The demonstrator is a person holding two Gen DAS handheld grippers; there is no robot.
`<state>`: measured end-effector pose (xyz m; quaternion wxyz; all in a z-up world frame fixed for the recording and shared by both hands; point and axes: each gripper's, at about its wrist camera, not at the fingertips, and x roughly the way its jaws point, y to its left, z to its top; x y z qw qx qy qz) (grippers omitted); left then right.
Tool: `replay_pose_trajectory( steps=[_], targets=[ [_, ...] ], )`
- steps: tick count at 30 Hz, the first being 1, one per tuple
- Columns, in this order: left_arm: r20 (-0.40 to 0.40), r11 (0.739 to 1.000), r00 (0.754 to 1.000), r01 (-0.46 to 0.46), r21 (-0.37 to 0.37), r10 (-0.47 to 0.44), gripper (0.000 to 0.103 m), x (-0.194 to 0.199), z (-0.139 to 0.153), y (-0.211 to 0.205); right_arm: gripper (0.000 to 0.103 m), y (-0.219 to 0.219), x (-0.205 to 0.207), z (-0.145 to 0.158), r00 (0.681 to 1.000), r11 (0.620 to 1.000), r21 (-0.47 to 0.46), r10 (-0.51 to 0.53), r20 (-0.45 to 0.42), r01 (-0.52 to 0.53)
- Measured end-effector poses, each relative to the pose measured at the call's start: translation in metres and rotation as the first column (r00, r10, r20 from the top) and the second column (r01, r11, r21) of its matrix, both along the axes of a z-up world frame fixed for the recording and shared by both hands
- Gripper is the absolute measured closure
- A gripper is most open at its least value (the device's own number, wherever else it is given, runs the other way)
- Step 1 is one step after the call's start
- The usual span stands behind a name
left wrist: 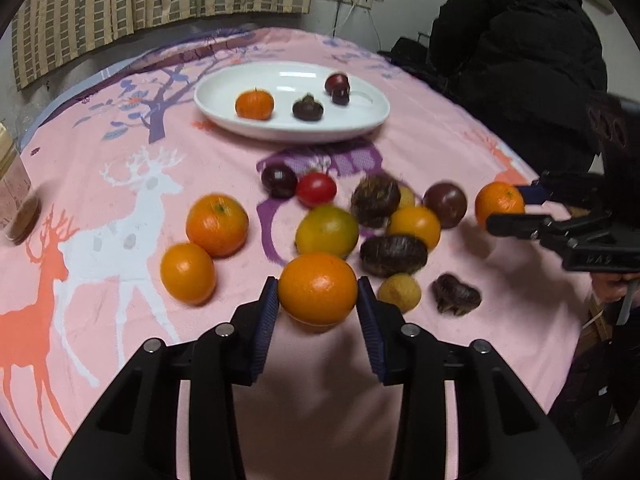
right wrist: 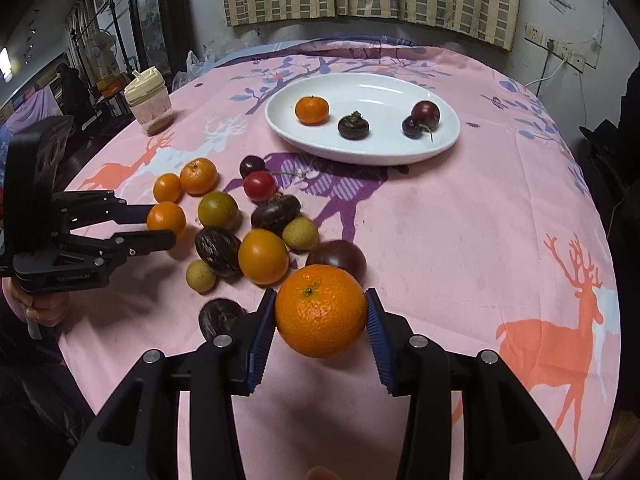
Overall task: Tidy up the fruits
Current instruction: 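Grasp a large orange with the right tool while the left tool grasps another orange, then place both oranges on the white plate and open both tools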
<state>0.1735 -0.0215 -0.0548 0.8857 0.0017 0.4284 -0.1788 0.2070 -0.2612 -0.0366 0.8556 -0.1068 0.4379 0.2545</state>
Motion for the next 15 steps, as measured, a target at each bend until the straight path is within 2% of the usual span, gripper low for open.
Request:
replay_pose_trajectory(
  steps=[4,7,10,12,15],
  targets=[
    [0.067,0.999,0.998,-0.005,-0.041,0.008,0.064,0.021,0.032,0.001,0.059,0.012,0.020,0.013,0.999,1.000,0.011,-0.025,0.039,0.024],
    [0.113,0.998,0.993,-0.027,-0.049,0.033,0.064,0.056,0.052,-0.008,0.059,0.023,0.048,0.021,0.994,0.997,0.015,-0.071,0.081,0.070],
    [0.118,0.997,0.991,-0.052,-0.064,0.059,0.064,0.100,0.062,-0.015,0.059,0.033,0.083,0.022,0.988,0.993,0.014,-0.117,0.104,0.116],
    [0.119,0.997,0.990,-0.076,-0.033,0.079,0.064,0.127,0.062,-0.022,0.059,0.038,0.106,0.018,0.985,0.990,0.007,-0.137,0.102,0.138],
    [0.080,0.996,0.992,-0.094,-0.004,0.094,0.064,0.170,0.054,-0.028,0.059,0.043,0.139,0.009,0.985,0.988,0.011,-0.153,0.074,0.153]
  ],
)
